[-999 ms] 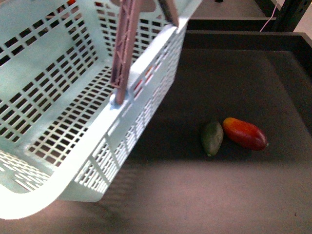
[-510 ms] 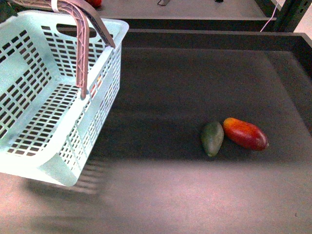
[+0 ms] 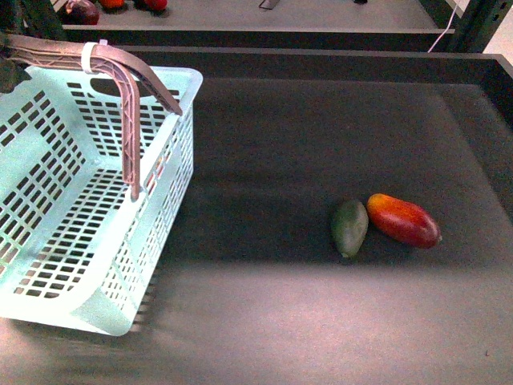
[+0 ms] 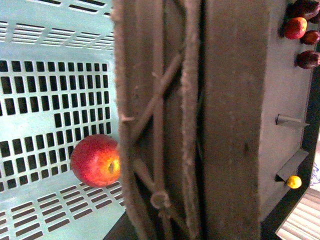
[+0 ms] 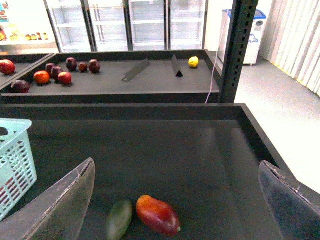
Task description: Pick apple with right arm and hold basket with left
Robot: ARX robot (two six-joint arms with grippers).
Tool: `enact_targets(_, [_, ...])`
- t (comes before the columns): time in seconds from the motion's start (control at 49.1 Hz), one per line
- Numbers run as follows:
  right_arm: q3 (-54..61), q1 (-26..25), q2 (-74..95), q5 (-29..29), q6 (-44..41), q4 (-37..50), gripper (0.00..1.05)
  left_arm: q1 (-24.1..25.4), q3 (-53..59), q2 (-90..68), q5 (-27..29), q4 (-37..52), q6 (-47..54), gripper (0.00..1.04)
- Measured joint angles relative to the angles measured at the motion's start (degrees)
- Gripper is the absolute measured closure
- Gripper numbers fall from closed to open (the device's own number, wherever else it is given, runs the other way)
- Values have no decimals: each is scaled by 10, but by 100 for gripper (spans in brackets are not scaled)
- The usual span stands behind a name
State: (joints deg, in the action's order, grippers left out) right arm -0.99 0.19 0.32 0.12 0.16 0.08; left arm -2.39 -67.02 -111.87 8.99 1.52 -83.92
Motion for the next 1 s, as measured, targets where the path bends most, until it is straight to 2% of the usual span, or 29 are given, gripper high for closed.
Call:
enact_targets(0.163, [0, 0, 0, 0, 0, 0, 9, 0, 11, 0, 0, 1, 0, 90])
enact_targets(0.224, [0, 0, 0, 0, 0, 0, 9, 0, 15, 0, -7, 6, 0, 85])
enact_targets(0.285, [0, 0, 0, 0, 0, 0, 9, 0, 20, 0, -10, 11, 0, 76])
enact_targets(0.55, [0, 0, 0, 0, 0, 0, 9, -1, 61, 54, -17, 14, -4, 21])
enact_targets(0.652, [0, 0, 0, 0, 0, 0, 9, -1, 86, 94, -17, 14, -3, 6])
enact_targets(0.999, [0, 0, 0, 0, 0, 0, 9, 5, 167, 257, 4, -20, 7, 7])
